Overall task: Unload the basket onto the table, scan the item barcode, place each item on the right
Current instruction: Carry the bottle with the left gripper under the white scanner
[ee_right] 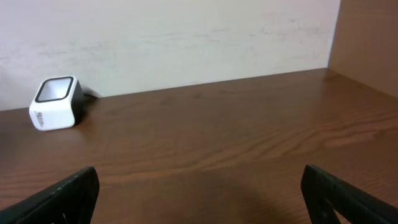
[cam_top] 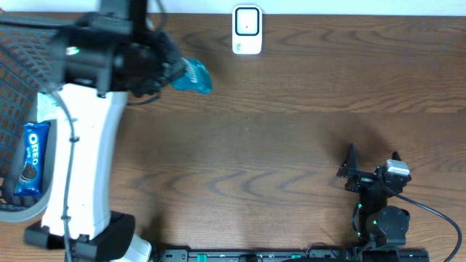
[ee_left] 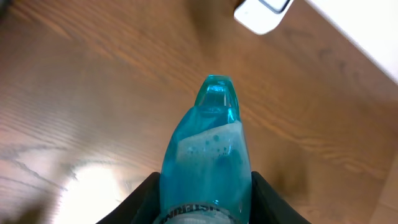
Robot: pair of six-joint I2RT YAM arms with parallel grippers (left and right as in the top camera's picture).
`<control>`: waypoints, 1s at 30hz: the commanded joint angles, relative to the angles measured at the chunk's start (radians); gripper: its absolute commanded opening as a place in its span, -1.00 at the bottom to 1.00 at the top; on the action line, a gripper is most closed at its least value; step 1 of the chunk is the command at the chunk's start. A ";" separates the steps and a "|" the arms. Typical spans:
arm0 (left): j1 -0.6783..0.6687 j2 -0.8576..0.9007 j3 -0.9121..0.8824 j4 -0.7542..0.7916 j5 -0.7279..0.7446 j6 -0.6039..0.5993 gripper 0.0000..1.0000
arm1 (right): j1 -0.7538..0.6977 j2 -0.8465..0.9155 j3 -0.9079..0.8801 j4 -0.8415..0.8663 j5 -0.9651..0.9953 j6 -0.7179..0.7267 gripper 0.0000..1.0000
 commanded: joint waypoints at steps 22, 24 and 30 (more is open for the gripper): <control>-0.277 0.446 0.000 0.005 -0.170 -0.880 -0.52 | -0.019 0.000 -0.001 -0.004 0.000 -0.014 0.99; -0.278 0.469 0.000 0.005 -0.167 -0.922 -0.52 | -0.019 0.000 -0.001 -0.004 0.000 -0.014 0.98; -0.283 0.528 -0.002 0.005 -0.159 -1.032 -0.51 | -0.019 0.000 -0.001 -0.004 0.000 -0.013 0.99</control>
